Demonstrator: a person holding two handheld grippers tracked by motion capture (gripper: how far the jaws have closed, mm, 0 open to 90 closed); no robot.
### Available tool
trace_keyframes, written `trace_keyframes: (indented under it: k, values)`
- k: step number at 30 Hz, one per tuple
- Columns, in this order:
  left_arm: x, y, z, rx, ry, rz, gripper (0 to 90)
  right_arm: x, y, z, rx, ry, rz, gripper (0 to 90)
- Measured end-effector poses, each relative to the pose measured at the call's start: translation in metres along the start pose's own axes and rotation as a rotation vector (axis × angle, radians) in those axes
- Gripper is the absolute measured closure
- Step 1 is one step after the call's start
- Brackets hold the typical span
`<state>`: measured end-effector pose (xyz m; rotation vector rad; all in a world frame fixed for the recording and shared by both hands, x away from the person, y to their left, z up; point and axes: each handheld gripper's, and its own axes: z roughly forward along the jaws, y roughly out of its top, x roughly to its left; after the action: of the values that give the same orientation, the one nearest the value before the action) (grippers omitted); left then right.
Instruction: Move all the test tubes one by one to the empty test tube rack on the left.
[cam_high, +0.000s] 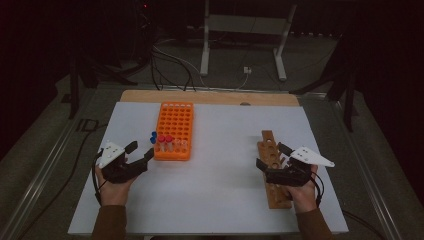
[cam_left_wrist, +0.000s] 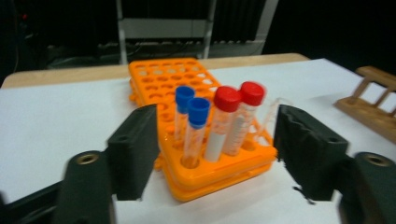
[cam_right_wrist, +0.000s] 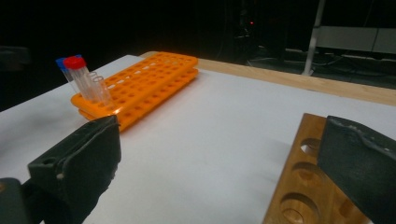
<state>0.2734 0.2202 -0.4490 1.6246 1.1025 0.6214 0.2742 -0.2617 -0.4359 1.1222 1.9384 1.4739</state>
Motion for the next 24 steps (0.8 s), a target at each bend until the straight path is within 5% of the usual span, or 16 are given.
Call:
trace_keyframes:
  k: [5, 16, 24]
  values:
    - [-0.006, -0.002, -0.016, -0.047, 0.031, 0.042, 23.9, -0.002, -0.004, -0.005, -0.024, -0.012, -0.002, 0.0]
    - [-0.005, -0.007, -0.028, -0.052, 0.053, 0.009, 1.9, -0.007, -0.013, -0.016, -0.016, -0.048, -0.024, 0.0]
    - [-0.005, -0.009, -0.030, -0.039, 0.056, 0.010, 0.4, -0.012, -0.019, -0.019, -0.024, -0.049, -0.038, 0.0]
